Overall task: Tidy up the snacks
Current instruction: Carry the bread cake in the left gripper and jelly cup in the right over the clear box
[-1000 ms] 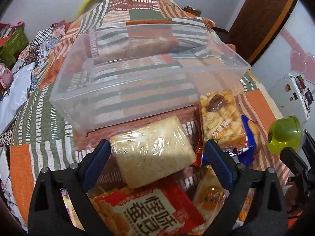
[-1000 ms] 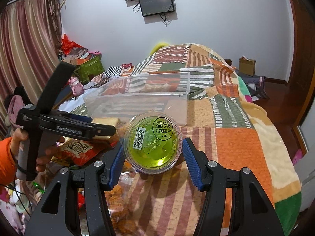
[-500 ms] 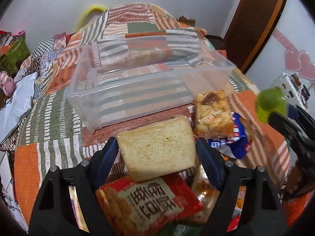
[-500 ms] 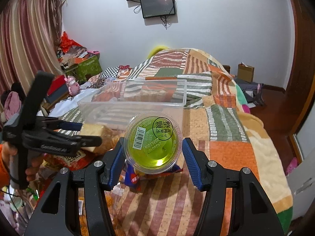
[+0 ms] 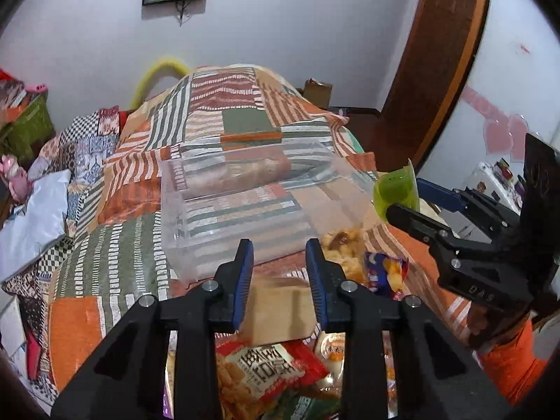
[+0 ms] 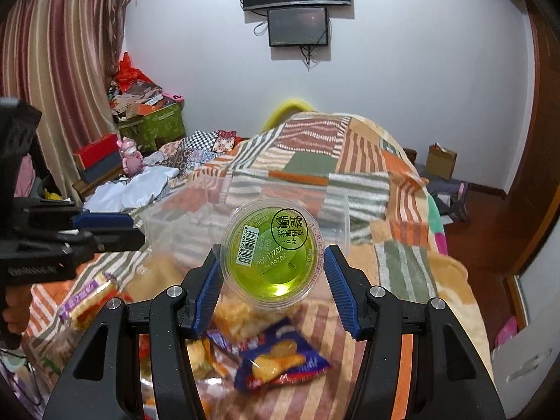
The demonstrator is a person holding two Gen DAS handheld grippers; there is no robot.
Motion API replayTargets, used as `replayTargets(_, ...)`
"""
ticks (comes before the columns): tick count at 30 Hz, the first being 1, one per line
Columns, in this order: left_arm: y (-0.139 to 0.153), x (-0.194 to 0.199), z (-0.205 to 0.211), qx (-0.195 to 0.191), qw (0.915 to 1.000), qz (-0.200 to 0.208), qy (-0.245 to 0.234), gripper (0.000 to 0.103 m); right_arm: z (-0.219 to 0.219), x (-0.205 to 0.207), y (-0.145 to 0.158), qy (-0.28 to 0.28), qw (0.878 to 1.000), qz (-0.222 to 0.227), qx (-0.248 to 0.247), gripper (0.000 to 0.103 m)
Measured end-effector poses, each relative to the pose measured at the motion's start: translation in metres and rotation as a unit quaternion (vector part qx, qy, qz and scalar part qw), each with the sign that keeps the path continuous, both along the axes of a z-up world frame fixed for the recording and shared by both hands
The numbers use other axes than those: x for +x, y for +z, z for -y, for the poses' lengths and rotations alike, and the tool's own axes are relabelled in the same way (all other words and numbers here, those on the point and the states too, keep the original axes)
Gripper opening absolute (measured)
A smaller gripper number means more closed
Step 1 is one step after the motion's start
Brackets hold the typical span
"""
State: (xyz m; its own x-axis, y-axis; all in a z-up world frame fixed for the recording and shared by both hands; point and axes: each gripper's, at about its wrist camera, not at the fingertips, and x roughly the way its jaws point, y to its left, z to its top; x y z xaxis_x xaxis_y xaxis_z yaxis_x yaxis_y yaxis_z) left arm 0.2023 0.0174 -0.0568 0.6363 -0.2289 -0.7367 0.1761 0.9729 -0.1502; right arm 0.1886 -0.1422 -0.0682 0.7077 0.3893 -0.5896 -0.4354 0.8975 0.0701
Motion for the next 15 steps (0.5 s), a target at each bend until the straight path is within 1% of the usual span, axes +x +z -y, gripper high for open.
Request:
replayTargets(4, -0.014, 0.011, -0.009, -0.003, 0.9996, -0.025, 0.009, 0.032, -0.005, 0.012, -0.006, 0.001, 1.000, -0.008, -0.007, 0.054)
replayTargets(5, -0.018, 0.012, -0.012, -0.004, 0.9995, -0.030, 0.013, 0.040, -0.005, 0.014, -0.008, 0.002, 1.000, -0.012, -0.008, 0.054)
replayTargets(6, -0.024, 0.014, -0.015, -0.004, 0.9991, -0.038, 0.019, 0.053, -0.004, 0.017, -0.010, 0.002, 1.000, -0.017, -0.009, 0.054)
replayTargets(7, -0.029, 0.014, -0.016, -0.004, 0.9989, -0.041, 0.023, 0.058, -0.004, 0.018, -0.011, 0.002, 1.000, -0.020, -0.010, 0.054)
replayTargets(8, -0.035, 0.013, -0.017, -0.003, 0.9985, -0.046, 0.029, 0.067, -0.003, 0.020, -0.013, 0.001, 1.000, -0.023, -0.011, 0.054)
replayTargets(10, -0.046, 0.014, -0.017, 0.003, 0.9978, -0.059, 0.030, 0.068, -0.003, 0.023, -0.015, -0.001, 1.000, -0.027, -0.014, 0.054)
replayTargets(15, -0.076, 0.026, -0.003, 0.023, 0.9923, -0.121, 0.013, 0.069, -0.002, 0.026, -0.016, 0.001, 0.999, -0.036, -0.017, 0.054)
